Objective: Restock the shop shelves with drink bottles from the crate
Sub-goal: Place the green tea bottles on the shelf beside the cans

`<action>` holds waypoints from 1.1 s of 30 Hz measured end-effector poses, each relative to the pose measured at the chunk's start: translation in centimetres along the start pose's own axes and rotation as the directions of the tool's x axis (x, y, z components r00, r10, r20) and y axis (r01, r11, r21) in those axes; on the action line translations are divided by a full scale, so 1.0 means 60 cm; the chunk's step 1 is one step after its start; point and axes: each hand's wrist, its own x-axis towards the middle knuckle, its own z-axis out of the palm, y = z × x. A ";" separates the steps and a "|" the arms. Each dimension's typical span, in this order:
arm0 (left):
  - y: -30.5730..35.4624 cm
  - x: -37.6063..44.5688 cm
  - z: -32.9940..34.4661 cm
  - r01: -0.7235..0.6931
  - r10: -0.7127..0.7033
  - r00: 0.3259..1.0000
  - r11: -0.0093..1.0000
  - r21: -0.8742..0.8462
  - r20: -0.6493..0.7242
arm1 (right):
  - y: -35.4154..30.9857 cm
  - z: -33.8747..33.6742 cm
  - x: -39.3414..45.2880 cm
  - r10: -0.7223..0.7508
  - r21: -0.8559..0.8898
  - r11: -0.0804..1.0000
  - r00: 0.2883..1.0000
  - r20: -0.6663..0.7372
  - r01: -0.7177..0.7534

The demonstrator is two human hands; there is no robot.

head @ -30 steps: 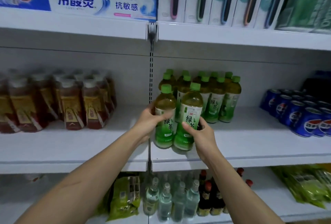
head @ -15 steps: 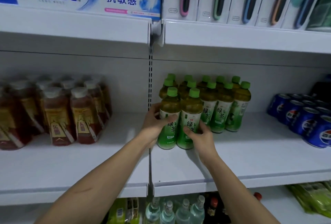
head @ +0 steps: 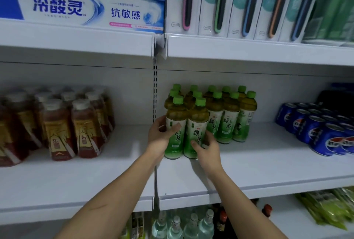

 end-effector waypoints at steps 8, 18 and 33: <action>0.015 -0.075 -0.011 0.040 -0.058 0.997 0.958 0.284 0.056 | -0.039 -0.029 -0.074 0.117 -0.195 0.976 0.986 0.119 -0.093; 0.007 -0.274 -0.064 0.113 -0.167 0.986 0.737 0.666 0.019 | -0.065 -0.049 -0.277 0.155 -0.371 0.928 0.939 0.308 -0.031; -0.040 -0.472 -0.243 0.007 -0.273 0.961 0.189 0.982 0.046 | -0.052 0.000 -0.489 0.218 -0.579 0.810 0.871 0.439 0.089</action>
